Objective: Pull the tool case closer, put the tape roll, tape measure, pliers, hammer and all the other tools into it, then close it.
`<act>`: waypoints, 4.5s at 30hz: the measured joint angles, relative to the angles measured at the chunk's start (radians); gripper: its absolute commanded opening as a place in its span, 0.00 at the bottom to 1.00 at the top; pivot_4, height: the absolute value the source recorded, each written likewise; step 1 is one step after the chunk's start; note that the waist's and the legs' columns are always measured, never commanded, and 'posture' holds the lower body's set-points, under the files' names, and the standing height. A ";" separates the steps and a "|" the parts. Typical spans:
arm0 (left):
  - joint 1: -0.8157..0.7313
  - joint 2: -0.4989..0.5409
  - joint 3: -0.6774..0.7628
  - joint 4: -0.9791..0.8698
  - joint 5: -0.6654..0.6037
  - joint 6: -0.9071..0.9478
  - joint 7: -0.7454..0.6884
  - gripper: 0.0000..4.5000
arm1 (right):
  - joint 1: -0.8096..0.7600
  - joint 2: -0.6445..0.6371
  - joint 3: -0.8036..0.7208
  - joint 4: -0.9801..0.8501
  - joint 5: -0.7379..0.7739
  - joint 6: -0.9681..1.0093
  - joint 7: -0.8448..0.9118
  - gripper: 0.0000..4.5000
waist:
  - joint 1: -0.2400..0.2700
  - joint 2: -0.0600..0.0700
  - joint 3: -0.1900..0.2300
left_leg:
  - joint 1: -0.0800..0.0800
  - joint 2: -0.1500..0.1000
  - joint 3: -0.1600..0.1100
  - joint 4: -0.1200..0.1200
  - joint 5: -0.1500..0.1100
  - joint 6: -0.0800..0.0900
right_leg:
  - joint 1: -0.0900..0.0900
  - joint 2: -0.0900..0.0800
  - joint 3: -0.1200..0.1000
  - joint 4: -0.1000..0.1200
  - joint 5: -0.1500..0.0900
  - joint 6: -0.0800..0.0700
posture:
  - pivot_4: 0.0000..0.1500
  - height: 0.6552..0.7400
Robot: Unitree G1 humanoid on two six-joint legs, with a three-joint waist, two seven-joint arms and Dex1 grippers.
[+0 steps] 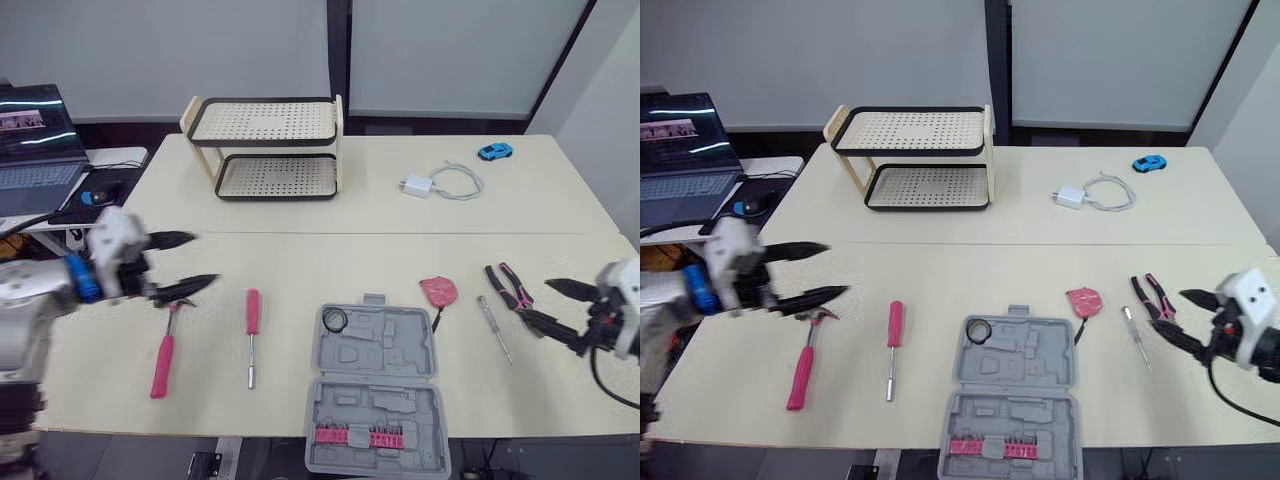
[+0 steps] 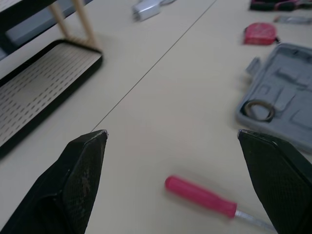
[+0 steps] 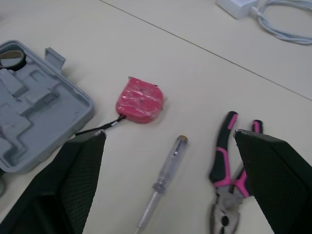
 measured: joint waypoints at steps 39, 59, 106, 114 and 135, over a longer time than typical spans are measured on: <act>-0.224 -0.420 -0.498 -0.093 0.230 -0.042 0.105 1.00 | -0.169 0.430 0.455 0.147 -0.343 0.010 -0.552 0.33 | -0.004 0.000 0.000 | 0.001 -0.001 0.000 0.000 0.001 0.000 | 0.000 0.001 0.001 0.001 0.000 0.000 | 1.00 1.00; -0.201 -0.404 -0.499 -0.140 0.206 0.008 0.070 1.00 | -0.071 0.383 0.426 0.043 -0.330 0.061 -0.501 0.01 | 0.000 0.000 -0.001 | 0.001 -0.001 0.000 0.000 0.001 0.000 | 0.000 0.001 0.001 0.000 0.000 0.000 | 1.00 1.00; -0.120 -0.310 -0.526 -0.337 0.077 0.197 -0.038 1.00 | 0.332 -0.037 0.163 -0.359 0.116 0.442 -0.070 0.77 | 0.005 0.000 0.000 | 0.002 0.000 0.000 0.001 -0.002 0.004 | 0.004 0.001 -0.001 -0.001 0.000 0.000 | 1.00 1.00; -0.063 -0.327 -0.527 -0.320 0.103 0.005 -0.078 1.00 | 0.322 -0.164 0.212 -0.141 -0.118 -0.287 0.321 0.99 | 0.008 -0.001 0.000 | 0.007 0.000 -0.001 0.000 -0.002 0.004 | 0.012 0.001 -0.003 -0.006 0.000 0.001 | 1.00 1.00; 0.001 -0.314 -0.529 -0.322 0.124 -0.107 -0.059 1.00 | -0.030 -0.041 0.481 0.444 -0.312 -0.858 0.414 0.99 | 0.003 -0.001 0.000 | 0.008 0.000 -0.002 0.000 0.000 0.000 | 0.014 0.001 -0.002 -0.007 0.000 0.000 | 1.00 1.00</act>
